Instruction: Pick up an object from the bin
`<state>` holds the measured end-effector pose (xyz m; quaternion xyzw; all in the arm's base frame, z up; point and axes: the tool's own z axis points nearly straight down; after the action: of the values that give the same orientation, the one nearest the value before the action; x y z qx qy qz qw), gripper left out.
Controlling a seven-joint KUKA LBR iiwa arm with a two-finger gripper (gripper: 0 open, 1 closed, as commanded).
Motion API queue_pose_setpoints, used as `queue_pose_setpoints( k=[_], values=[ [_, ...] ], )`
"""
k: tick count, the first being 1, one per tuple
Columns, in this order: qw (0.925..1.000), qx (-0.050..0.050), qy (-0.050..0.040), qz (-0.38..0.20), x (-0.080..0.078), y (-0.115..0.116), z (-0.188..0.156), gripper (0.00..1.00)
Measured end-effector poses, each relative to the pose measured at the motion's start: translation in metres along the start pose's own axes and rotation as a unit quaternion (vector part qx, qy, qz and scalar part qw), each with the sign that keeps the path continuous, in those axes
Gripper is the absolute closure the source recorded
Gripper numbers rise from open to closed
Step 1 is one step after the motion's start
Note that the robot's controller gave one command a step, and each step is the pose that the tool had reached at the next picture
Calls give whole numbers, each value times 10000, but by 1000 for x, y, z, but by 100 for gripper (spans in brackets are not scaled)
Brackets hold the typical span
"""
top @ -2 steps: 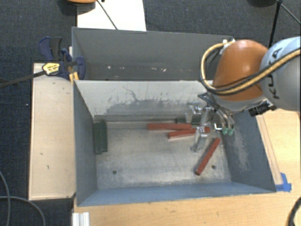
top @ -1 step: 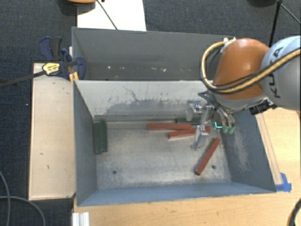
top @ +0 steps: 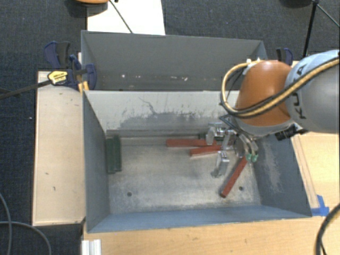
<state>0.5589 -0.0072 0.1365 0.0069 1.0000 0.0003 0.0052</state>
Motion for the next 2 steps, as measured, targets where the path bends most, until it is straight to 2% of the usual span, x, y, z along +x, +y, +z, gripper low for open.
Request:
queue_pose_setpoints(
  k=[1, 2],
  values=[
    [9997, 2, 20, -237, -30, 5, 55, 0],
    [10000, 7, 30, 73, -13, -35, 65, 100]
  ],
)
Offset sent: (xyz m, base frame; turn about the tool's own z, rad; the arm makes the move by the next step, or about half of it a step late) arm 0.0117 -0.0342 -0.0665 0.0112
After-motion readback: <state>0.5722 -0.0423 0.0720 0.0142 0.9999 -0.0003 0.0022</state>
